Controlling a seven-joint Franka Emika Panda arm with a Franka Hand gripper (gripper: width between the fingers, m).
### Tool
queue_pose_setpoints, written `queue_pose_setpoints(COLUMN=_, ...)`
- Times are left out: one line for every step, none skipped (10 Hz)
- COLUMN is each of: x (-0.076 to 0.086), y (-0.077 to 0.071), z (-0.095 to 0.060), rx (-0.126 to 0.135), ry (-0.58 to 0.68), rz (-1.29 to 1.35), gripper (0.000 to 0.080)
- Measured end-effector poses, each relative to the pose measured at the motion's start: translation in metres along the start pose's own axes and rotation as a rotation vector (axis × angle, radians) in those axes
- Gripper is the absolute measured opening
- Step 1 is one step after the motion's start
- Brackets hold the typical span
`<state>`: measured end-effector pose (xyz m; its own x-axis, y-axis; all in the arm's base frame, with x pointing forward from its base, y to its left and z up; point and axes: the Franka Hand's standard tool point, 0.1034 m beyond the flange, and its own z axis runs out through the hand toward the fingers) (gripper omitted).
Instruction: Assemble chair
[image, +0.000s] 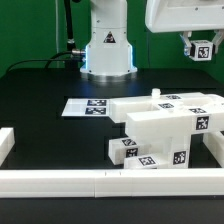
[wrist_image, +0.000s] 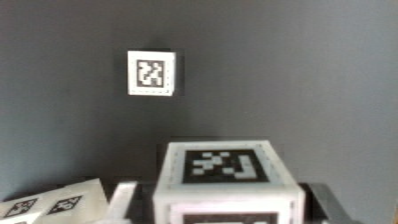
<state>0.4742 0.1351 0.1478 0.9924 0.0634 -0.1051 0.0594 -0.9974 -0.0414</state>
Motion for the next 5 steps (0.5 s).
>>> queue_pose_setpoints(x=0.0, y=0.0, z=0.0, rx=0.0, ry=0.0, rz=0.0, gripper=0.0266)
queue_pose_setpoints(x=0.001, y=0.002, z=0.001, rx=-0.001, ry=-0.002, rz=-0.001, gripper=0.0266)
queue_pose_setpoints(x=0.01, y=0.018, z=0.004, rx=-0.002, ry=0.01, rz=-0.106, gripper=0.0266)
queue_pose_setpoints(x=0.025, y=0.038, z=-0.002, rx=-0.002, ry=0.016, rz=-0.091, gripper=0.0266)
queue_pose_setpoints(x=0.042, y=0.05, z=-0.012, rx=-0.002, ry=0.045, rz=-0.106, gripper=0.0266)
